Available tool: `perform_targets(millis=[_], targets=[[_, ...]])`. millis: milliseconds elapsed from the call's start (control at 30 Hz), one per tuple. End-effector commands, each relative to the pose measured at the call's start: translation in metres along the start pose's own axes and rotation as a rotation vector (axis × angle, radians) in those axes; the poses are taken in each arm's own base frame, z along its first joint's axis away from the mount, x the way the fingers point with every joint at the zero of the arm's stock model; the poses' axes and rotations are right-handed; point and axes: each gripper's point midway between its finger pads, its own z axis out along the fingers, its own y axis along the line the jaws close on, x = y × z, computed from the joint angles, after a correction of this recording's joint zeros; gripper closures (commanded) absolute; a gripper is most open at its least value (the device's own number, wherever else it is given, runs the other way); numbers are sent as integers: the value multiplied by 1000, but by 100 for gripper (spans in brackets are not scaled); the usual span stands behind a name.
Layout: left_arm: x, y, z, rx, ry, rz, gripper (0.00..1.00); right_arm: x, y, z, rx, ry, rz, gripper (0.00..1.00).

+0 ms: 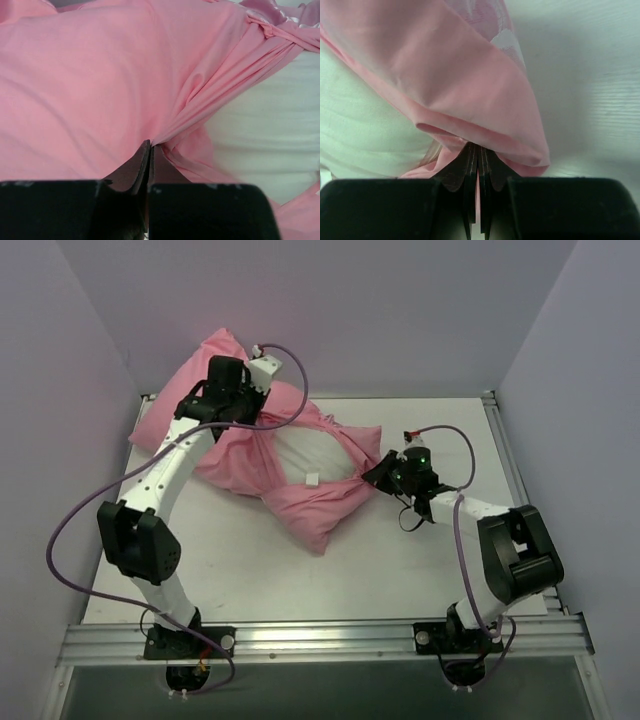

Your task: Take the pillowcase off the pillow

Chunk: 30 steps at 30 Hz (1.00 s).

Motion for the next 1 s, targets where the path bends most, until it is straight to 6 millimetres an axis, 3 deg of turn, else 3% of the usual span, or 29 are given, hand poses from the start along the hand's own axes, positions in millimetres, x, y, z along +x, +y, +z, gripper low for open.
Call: perform_targets(millis=[0,33,67,133,167,233,267,300,333,400,433,533,567,600,633,667,700,733,833,867,967], targets=[[0,72,-30,-215,-54,-10,98,27,-26,2,96,59,0,100],[19,102,-15,-289,-18,-28,98,31,-17,4,81,63,-10,100],[37,114,-5,-329,42,-17,98,34,-11,6,71,68,-14,100],[68,113,20,-302,145,-14,98,34,7,10,39,73,-36,100],[69,102,25,-259,154,1,98,40,16,11,24,87,-49,100],[57,66,27,-132,113,26,84,38,28,13,-10,83,-32,100],[31,38,14,-81,48,75,69,37,37,12,-41,80,-26,100],[16,19,6,-29,6,92,35,37,42,11,-57,81,-16,100],[-7,5,-15,1,-47,105,22,35,49,11,-74,80,-15,100],[-36,-35,-39,116,-110,130,10,34,60,7,-100,87,-21,100],[-54,-50,-62,178,-163,142,6,32,65,6,-110,85,-23,100],[-75,-91,-92,270,-237,197,6,26,74,2,-133,68,-16,100],[-74,-103,-94,288,-236,235,6,24,77,1,-139,62,-14,100],[-71,-128,-96,328,-231,279,6,23,78,0,-142,62,-11,100],[-63,-136,-91,328,-204,309,3,22,78,0,-142,60,-8,100],[-54,-144,-84,327,-178,336,16,21,79,-1,-143,58,-2,100],[-34,-152,-65,315,-113,354,40,19,80,-1,-143,53,0,100],[-26,-156,-56,323,-86,356,47,19,80,-1,-143,54,3,100],[0,-148,-21,248,12,388,45,18,79,-1,-138,56,18,100],[4,-143,-14,223,28,409,40,17,80,-1,-143,53,21,100],[15,-146,6,210,48,457,38,17,81,0,-150,57,25,100]])
